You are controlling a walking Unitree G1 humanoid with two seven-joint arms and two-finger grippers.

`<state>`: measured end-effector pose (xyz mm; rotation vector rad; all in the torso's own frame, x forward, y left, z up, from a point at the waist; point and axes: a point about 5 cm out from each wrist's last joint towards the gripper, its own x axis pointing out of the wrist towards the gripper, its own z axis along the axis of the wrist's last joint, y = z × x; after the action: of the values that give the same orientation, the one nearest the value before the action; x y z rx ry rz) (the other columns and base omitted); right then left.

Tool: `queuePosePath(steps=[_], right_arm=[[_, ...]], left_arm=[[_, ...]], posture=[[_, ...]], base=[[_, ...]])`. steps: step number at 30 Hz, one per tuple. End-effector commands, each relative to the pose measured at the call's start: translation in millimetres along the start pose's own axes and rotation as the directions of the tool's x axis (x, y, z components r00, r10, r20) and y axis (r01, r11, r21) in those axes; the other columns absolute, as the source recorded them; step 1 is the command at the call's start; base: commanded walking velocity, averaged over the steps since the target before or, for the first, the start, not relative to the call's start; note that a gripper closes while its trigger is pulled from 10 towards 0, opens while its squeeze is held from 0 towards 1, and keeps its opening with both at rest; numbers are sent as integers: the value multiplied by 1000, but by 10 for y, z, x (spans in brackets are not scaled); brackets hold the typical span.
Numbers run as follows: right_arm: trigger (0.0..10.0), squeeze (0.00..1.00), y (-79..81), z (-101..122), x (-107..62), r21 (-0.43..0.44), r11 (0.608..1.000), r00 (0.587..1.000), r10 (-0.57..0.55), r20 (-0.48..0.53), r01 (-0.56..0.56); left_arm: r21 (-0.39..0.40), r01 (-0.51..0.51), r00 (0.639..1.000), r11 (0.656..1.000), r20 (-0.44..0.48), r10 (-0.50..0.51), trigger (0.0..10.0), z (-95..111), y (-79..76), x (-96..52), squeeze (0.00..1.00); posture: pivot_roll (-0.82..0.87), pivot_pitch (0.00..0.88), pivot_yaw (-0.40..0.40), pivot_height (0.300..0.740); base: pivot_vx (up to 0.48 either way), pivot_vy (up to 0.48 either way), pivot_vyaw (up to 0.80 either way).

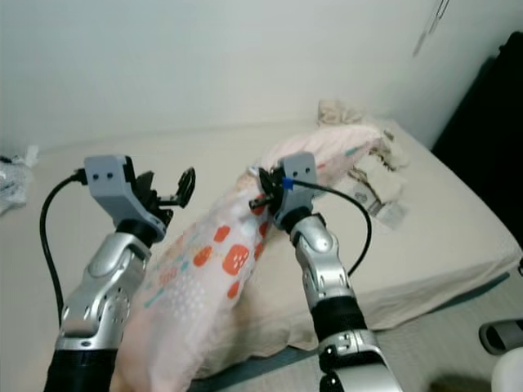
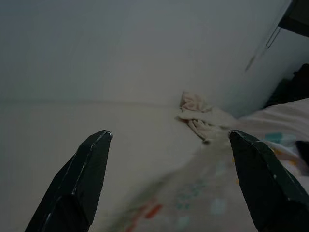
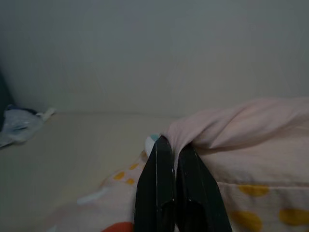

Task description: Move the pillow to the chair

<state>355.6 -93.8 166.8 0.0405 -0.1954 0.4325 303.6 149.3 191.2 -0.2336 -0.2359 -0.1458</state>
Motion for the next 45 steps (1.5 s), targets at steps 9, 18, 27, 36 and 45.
queuePosePath(steps=[9,18,27,36,45], right_arm=[[10000,0,-141,109,79,15,998,998,-66,12,66],[10000,0,-337,313,154,6,994,992,-107,61,107],[10000,0,-271,-51,-25,8,995,994,-98,-54,99],[10000,0,-647,-21,-17,-52,946,943,-325,-74,321],[10000,0,-681,-785,-565,-154,962,863,-271,-426,227]], left_arm=[[5,-27,999,1000,-19,27,10000,-13,91,6,0],[122,-66,988,990,-131,81,10000,-164,245,-11,0],[156,-37,964,987,-253,77,10000,-372,208,-79,0],[41,64,883,997,-468,-37,10000,-633,269,-250,0],[89,119,794,989,-606,-41,10000,-841,311,-499,0]], posture=[[16,28,-100,740],[15,15,-104,740],[11,15,-97,740],[1,42,-82,740],[2,64,-93,740]], base=[[0,0,0],[0,0,0],[0,0,0],[0,0,0],[0,0,0]])
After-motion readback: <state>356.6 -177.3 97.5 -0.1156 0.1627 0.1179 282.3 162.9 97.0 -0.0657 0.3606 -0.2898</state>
